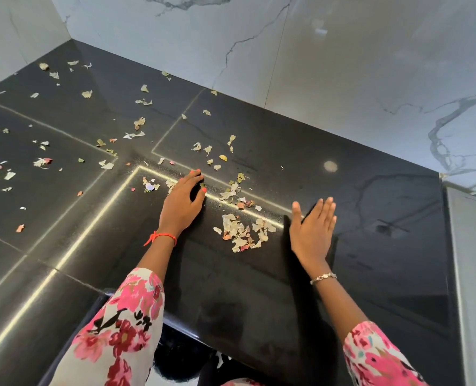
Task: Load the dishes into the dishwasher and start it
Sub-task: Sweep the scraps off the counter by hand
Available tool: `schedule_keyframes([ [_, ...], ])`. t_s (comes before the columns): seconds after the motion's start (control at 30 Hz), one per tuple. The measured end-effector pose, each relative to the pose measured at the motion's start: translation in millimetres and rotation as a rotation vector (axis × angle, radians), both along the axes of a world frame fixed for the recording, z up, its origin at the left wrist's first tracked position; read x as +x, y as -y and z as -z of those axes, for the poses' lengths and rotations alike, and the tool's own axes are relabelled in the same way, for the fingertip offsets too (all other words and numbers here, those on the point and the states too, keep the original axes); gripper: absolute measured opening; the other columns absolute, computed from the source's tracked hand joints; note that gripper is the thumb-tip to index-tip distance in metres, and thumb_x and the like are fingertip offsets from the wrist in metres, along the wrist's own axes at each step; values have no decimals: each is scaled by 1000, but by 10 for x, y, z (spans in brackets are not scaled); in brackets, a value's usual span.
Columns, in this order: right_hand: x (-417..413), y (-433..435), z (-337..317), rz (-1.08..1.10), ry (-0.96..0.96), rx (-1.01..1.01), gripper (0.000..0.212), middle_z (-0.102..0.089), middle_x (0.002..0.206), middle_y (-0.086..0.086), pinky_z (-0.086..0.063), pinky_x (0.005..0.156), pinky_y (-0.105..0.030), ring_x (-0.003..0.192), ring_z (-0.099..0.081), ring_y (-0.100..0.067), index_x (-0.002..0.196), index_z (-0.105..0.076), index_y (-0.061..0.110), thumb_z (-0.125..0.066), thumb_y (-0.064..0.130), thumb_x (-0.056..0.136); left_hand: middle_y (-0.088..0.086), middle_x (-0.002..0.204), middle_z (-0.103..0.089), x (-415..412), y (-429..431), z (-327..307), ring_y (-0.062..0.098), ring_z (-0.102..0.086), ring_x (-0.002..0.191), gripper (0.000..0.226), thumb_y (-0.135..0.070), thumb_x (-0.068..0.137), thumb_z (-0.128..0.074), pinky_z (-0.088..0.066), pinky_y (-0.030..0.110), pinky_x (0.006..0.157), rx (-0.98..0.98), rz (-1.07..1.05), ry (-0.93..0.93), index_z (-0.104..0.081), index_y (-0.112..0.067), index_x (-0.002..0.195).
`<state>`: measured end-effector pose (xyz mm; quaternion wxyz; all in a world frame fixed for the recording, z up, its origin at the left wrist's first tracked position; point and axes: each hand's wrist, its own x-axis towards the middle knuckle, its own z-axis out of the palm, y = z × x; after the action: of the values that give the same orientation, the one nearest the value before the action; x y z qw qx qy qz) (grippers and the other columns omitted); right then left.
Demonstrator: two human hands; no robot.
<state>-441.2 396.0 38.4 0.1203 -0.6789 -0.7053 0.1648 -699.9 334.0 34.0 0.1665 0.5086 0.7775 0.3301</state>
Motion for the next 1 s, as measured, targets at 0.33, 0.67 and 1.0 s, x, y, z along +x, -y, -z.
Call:
schedule_keyframes([
  [0.33, -713, 214, -36, -512, -225, -88, 78, 15, 154, 1, 5, 117, -30, 142, 15, -11, 148, 5, 12, -9, 62, 90, -9, 144, -41, -1, 5, 2, 8, -35, 134, 37, -28, 95, -47, -31, 30, 105, 14, -3, 17, -51, -19, 131],
  [0.67, -805, -730, 40, -656, 82, 4, 73, 0, 157, -3, 5, 116, -31, 144, 3, -14, 149, -7, 11, -17, 58, 94, -10, 144, -41, -19, -4, 17, 6, -34, 134, 37, -27, 95, -48, -29, 28, 106, 17, -3, 12, -52, -19, 130],
  [1.0, -914, -128, -93, -1091, -162, -223, 56, -17, 154, 12, -8, 119, -33, 141, -10, -3, 146, -24, 28, -24, 55, 96, -6, 148, -34, -26, 17, 45, 7, -23, 139, 44, -22, 98, -37, -18, 33, 117, -18, 46, 62, -36, -22, 142],
])
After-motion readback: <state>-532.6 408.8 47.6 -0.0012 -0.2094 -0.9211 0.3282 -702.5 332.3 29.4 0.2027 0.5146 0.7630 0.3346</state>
